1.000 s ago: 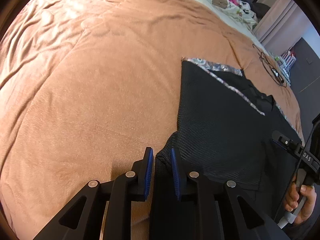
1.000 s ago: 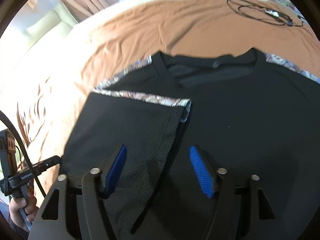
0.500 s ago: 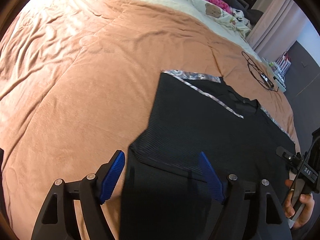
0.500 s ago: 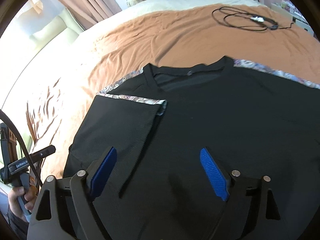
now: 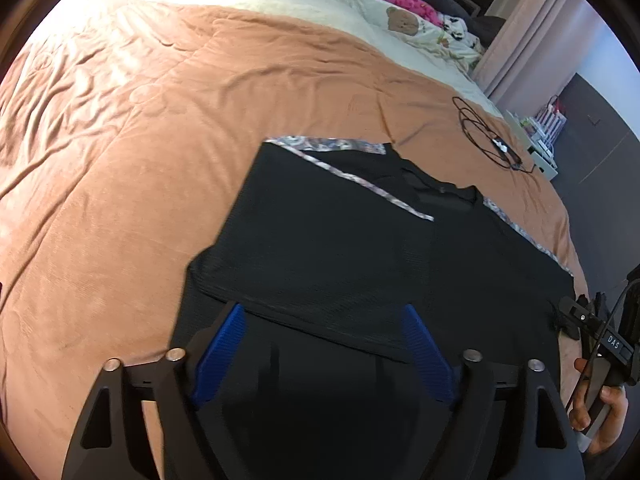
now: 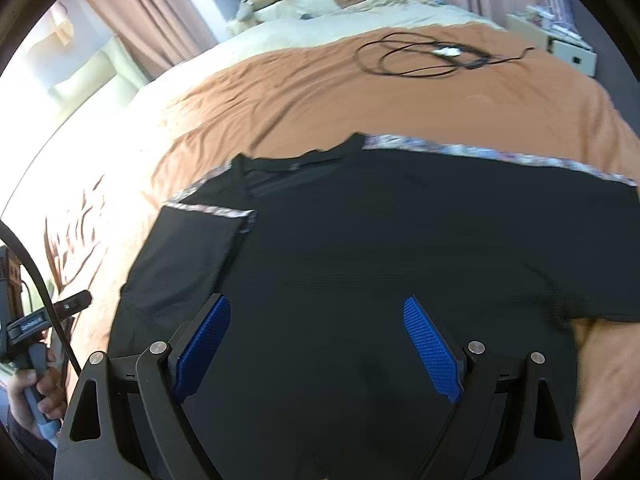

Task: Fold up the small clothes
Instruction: 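Open the left gripper and release the folded side onto the shirt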

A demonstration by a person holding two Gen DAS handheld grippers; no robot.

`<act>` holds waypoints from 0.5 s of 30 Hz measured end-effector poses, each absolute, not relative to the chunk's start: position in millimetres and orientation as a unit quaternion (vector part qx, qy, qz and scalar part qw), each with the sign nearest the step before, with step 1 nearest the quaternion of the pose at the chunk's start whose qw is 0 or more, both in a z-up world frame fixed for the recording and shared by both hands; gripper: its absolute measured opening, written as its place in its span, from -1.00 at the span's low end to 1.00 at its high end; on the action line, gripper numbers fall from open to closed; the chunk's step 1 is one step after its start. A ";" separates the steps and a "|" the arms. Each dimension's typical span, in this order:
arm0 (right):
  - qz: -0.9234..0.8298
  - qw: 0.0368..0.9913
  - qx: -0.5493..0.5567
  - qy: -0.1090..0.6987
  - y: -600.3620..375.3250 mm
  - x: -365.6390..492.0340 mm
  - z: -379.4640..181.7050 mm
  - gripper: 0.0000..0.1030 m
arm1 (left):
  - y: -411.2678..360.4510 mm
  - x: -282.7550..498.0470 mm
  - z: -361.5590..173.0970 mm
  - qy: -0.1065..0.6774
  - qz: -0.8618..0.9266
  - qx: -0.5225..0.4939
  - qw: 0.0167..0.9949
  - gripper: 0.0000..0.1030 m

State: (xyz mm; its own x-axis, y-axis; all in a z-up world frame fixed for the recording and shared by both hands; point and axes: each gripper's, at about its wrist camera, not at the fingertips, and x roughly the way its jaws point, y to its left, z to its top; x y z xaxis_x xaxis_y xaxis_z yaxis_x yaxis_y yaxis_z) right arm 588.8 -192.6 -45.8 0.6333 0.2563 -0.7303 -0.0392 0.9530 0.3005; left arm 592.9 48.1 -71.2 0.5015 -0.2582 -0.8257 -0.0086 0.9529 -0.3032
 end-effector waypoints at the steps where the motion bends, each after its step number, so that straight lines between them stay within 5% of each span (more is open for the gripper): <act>1: 0.077 0.896 0.130 0.418 -196.7 585.2 -43.7 0.74 | 42.9 591.4 -69.2 0.491 -0.075 -0.135 0.858 0.75; 3: 0.065 0.899 0.128 0.413 -206.2 576.8 -38.7 0.99 | 31.4 588.8 -65.2 0.485 -0.078 -0.133 0.861 0.82; 15: 0.030 0.904 0.130 0.407 -265.8 537.7 -18.0 1.00 | -40.0 582.0 -49.5 0.475 -0.111 -0.113 0.865 0.99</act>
State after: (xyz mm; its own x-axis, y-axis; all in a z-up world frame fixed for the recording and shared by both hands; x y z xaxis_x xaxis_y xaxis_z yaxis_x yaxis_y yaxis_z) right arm 537.7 -265.8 -18.0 0.6675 0.1599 -0.7272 0.0518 0.9643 0.2596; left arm 582.0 -40.0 -49.5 0.5234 -0.3000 -0.7975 0.0849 0.9497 -0.3015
